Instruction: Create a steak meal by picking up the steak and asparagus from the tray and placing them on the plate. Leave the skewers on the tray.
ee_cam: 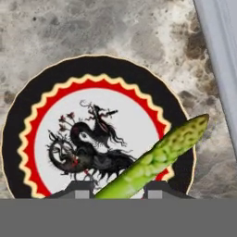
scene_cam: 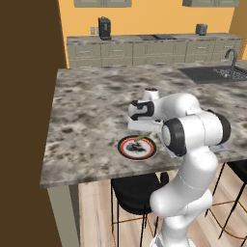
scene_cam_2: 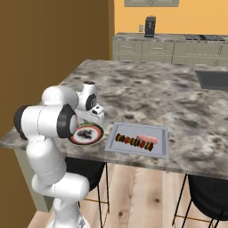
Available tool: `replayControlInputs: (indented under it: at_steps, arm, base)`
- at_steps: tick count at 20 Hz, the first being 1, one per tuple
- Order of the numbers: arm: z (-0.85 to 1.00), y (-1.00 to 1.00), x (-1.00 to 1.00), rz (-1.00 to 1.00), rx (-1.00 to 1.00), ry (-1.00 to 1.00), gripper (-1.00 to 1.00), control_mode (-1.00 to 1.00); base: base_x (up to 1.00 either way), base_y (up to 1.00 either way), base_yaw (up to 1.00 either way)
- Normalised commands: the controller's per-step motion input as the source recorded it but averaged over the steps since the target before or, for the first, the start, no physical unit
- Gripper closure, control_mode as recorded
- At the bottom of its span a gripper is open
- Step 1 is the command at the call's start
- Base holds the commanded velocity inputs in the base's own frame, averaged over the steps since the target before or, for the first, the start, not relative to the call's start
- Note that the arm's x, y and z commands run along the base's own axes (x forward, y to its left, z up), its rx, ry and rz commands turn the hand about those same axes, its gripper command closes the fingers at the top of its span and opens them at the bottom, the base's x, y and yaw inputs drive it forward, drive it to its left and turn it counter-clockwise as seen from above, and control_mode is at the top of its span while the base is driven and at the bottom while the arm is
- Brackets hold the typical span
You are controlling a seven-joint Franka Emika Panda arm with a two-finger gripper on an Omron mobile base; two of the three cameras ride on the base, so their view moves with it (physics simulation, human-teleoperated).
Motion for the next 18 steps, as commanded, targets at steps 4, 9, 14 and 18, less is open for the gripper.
replayControlInputs:
  at_steps: [4, 9, 14, 18]
  arm:
    - [-0.33, 0.4, 0.11, 0.0, 0.0, 0.04, 1.0, -1.0]
    - [-0.34, 0.32, 0.19, 0.0, 0.0, 0.01, 1.0, -1.0]
    - [-0.28, 0.02, 0.29, 0.0, 0.0, 0.0, 1.0, -1.0]
    - [-0.28, 0.0, 0.28, 0.0, 0.0, 0.0, 1.0, -1.0]
  base:
    - [0.0, 0.0, 0.0]
    - [0.0, 0.0, 0.0]
    - [0.0, 0.0, 0.0]
    - [0.0, 0.0, 0.0]
